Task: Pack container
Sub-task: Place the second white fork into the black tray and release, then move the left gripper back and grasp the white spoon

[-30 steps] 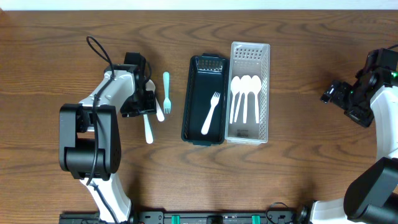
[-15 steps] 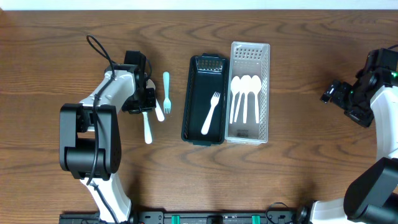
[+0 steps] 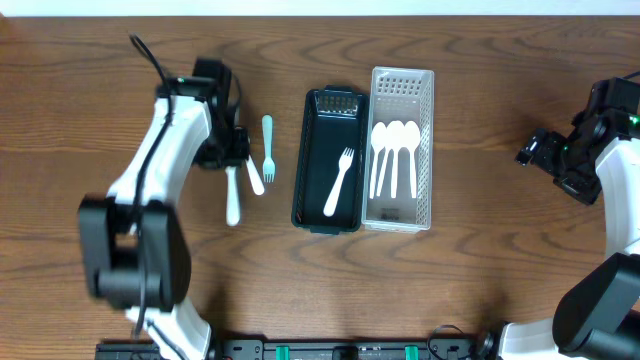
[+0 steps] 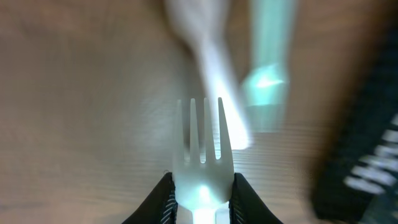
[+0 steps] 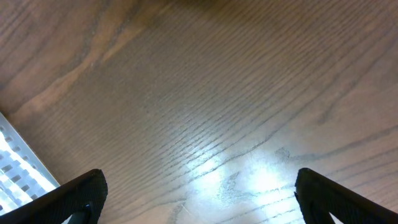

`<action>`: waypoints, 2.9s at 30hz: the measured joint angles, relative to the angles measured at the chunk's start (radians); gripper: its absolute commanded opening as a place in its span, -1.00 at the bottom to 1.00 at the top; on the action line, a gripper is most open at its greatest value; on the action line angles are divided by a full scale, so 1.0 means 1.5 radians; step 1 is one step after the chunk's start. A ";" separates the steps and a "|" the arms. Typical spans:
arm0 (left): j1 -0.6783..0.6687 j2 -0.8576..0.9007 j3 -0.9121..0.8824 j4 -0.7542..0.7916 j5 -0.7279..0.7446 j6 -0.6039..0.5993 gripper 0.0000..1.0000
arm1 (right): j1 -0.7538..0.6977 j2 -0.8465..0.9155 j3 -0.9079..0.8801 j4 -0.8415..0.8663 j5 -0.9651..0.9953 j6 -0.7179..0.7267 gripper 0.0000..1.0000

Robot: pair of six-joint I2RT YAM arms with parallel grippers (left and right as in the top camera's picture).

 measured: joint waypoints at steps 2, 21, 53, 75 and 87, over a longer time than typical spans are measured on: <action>-0.036 -0.062 0.020 0.003 0.027 0.002 -0.85 | 0.000 0.000 0.000 0.000 0.000 0.000 0.98; -0.286 0.040 0.017 0.158 0.027 -0.071 -0.17 | 0.000 0.000 0.000 0.000 0.000 0.000 0.98; 0.005 0.168 0.067 0.148 -0.086 -0.217 0.15 | 0.000 0.000 0.000 0.000 0.000 0.000 0.99; 0.005 0.235 0.055 0.119 -0.035 -0.246 -0.40 | 0.000 0.000 0.000 0.000 0.000 0.000 0.98; -0.002 0.233 0.042 0.094 -0.023 -0.207 -0.88 | 0.000 0.000 0.000 -0.013 0.000 0.000 0.99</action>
